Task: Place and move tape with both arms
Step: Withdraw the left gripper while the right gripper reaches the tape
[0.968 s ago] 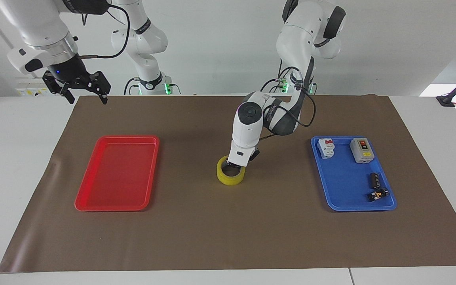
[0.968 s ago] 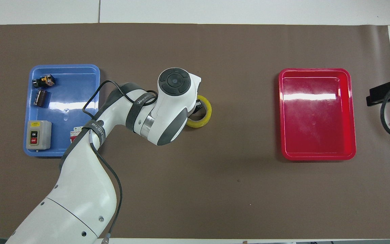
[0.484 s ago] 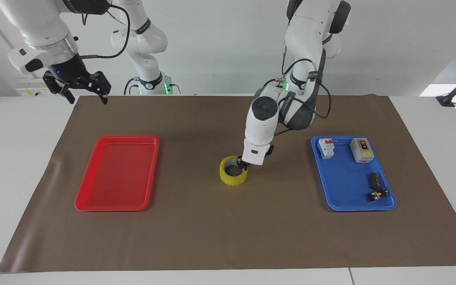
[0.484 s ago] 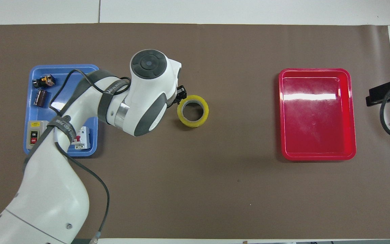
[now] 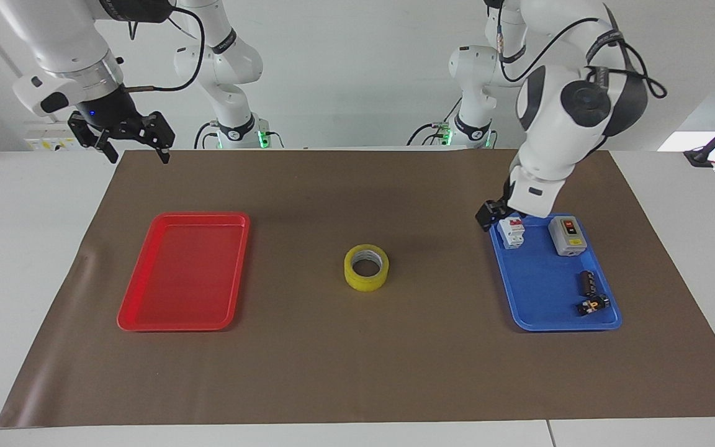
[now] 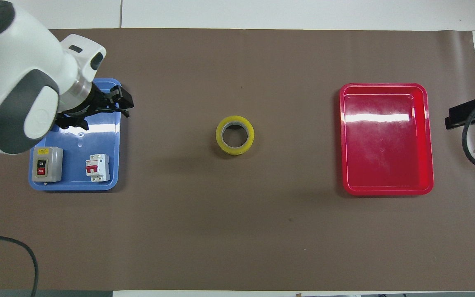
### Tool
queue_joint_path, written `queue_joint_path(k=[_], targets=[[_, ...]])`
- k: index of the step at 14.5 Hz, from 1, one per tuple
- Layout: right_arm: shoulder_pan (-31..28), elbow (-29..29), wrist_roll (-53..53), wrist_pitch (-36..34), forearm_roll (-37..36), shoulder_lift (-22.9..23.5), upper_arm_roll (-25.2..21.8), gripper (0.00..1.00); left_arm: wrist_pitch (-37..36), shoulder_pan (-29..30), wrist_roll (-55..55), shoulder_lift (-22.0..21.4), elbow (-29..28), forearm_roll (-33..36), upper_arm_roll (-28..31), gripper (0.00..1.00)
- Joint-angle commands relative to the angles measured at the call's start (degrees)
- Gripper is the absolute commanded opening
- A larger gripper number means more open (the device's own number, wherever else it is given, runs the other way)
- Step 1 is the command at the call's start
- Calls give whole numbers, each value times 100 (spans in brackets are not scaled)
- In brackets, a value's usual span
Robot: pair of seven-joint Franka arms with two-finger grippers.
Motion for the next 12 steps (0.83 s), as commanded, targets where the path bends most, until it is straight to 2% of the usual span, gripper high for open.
queue_joint_path(k=[1,4,6,8,10,12], targets=[[455,-182,1,239,54,-32,147,100,-477,657,1309,-507,-188,71,-61,100],[1045,-603,590,1062,72,177,165,100,-952,966,1998,-815,-180,45,-52,100],[1606,-683,1272,1530,63,589,165,100,-1172,914,2156,-921,-206,45,-52,100],[2100,-779,1847,2074,11,968,165,100,-1138,879,2271,-1210,-564,45,44,100],[2329,-1068,1909,2750,10,1171,174,100,-980,582,2350,-1151,-540,10,307,100],[2558,-1009,2215,3130,-33,1574,174,100,-1136,545,2377,-800,-191,-104,326,100]])
